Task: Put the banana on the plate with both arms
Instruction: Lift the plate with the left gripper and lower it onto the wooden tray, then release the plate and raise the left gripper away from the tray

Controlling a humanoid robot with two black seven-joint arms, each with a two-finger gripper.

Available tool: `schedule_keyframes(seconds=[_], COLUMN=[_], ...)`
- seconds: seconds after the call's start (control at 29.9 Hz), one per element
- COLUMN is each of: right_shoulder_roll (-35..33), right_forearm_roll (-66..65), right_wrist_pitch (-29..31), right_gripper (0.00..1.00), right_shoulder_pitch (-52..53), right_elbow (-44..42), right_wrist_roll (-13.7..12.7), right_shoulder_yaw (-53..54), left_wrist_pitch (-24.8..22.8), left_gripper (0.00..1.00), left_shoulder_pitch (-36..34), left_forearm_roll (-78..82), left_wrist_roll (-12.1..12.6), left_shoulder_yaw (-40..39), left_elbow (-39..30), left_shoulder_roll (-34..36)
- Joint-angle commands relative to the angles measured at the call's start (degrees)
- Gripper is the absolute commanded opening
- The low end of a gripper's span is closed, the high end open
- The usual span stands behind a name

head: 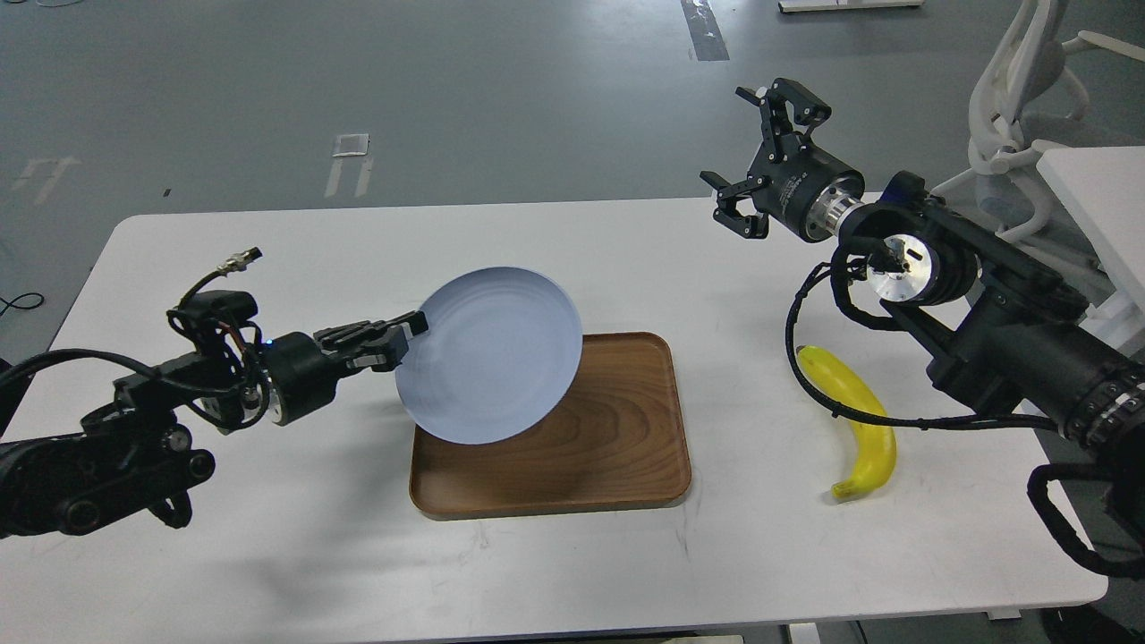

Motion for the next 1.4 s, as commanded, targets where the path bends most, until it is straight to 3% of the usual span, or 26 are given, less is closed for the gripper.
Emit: schedule_keyframes(seconds=[0.0,0.4,1.0,1.07,1.1,1.14,1.2,1.27,1.37], right_shoulder_roll=[-0.66,-0.67,-0.67,-0.67,-0.67,-0.67,-0.67,-0.67,-0.93], right_forearm_roll=[0.01,0.01,0.01,0.01,0.01,0.01,0.01,0.01,0.01], right_wrist_pitch=[0.01,-0.08,-0.08,-0.08,-0.08,-0.08,-0.08,-0.08,0.01], right_gripper=[1.0,1.0,1.0,1.0,1.0,1.0,1.0,1.0,1.0], right_shoulder_pitch=[-0.09,-0.26,-0.26,-0.35,-0.35,-0.35,-0.35,-0.26,-0.09], right_elbow=[0.21,0.12,0.03,0.12,0.12,0.12,0.12,0.12,0.29], right_wrist_roll=[0.0,0.0,0.0,0.0,0.0,0.0,0.0,0.0,0.0], right_shoulder_yaw=[0.04,0.65,0.65,0.65,0.65,0.65,0.65,0.57,0.13], left_wrist_pitch=[-0.08,-0.16,-0.52,-0.69,-0.69,-0.69,-0.69,-0.78,-0.78], left_gripper=[0.0,0.0,0.0,0.43,0.75,0.83,0.84,0.95,0.98], left_shoulder_pitch=[-2.74,-5.3,-5.3,-5.3,-5.38,-5.47,-5.65,-6.26,-8.11], left_forearm_roll=[0.04,0.04,0.04,0.04,-0.04,-0.05,-0.57,-1.27,-4.17], left_wrist_roll=[0.46,0.46,0.37,0.37,0.37,0.2,0.11,-0.15,-0.24], left_shoulder_yaw=[4.86,12.26,12.35,12.35,12.26,12.18,11.65,10.95,8.4], left_elbow=[3.84,15.0,15.72,15.72,15.72,15.72,15.45,14.66,12.91], left_shoulder_roll=[-6.66,-16.34,-14.59,-14.32,-14.15,-13.97,-13.45,-12.57,-11.86])
